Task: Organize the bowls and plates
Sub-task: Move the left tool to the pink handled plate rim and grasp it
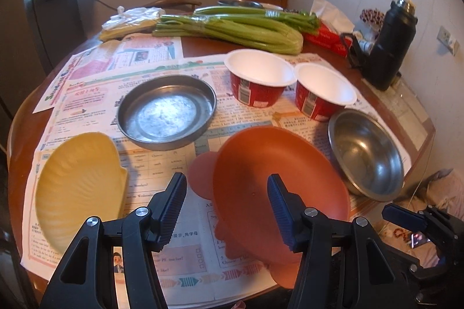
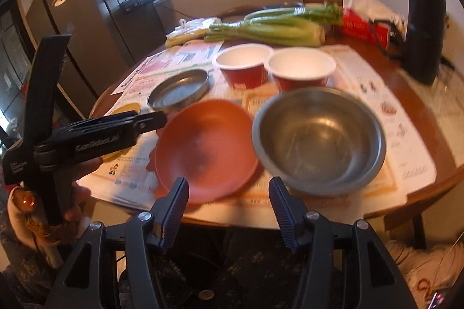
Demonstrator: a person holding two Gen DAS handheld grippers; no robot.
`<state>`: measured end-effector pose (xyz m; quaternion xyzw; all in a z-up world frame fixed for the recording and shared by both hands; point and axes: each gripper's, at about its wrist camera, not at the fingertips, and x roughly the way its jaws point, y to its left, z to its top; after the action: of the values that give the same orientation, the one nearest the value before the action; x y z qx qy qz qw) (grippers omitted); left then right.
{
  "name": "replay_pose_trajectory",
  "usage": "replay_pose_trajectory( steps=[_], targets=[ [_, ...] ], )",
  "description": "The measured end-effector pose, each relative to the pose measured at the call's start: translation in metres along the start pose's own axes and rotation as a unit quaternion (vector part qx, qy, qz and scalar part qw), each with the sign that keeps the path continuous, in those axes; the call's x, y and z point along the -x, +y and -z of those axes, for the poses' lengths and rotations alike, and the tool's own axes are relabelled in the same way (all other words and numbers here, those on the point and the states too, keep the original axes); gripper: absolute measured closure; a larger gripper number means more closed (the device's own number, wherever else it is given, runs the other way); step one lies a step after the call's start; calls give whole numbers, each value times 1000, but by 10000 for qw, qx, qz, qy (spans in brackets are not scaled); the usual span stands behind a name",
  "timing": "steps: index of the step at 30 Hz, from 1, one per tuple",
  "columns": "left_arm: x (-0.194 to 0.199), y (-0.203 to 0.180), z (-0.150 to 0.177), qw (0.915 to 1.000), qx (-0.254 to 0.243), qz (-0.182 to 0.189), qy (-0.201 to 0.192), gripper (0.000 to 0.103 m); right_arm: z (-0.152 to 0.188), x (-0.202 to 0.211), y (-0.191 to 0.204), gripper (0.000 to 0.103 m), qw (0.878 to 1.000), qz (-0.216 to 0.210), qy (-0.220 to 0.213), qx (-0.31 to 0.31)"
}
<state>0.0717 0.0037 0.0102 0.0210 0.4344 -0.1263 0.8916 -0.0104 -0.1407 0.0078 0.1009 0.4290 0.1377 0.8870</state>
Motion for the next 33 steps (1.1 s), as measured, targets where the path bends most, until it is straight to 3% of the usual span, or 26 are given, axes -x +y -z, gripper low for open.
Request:
replay_pose_trajectory(
  steps=[12, 26, 33],
  targets=[
    [-32, 9, -5, 9995, -46, -224, 205, 43, 2, -25, 3, 46, 9996, -87, 274, -58],
    [-66, 10, -9, 9989, -67, -243, 400, 44, -7, -57, 8, 47, 9993, -20, 362, 9],
    [-64, 8, -7, 9990, -136, -280, 316, 51, -9, -68, 10, 47, 9991, 59, 416, 80]
  ],
)
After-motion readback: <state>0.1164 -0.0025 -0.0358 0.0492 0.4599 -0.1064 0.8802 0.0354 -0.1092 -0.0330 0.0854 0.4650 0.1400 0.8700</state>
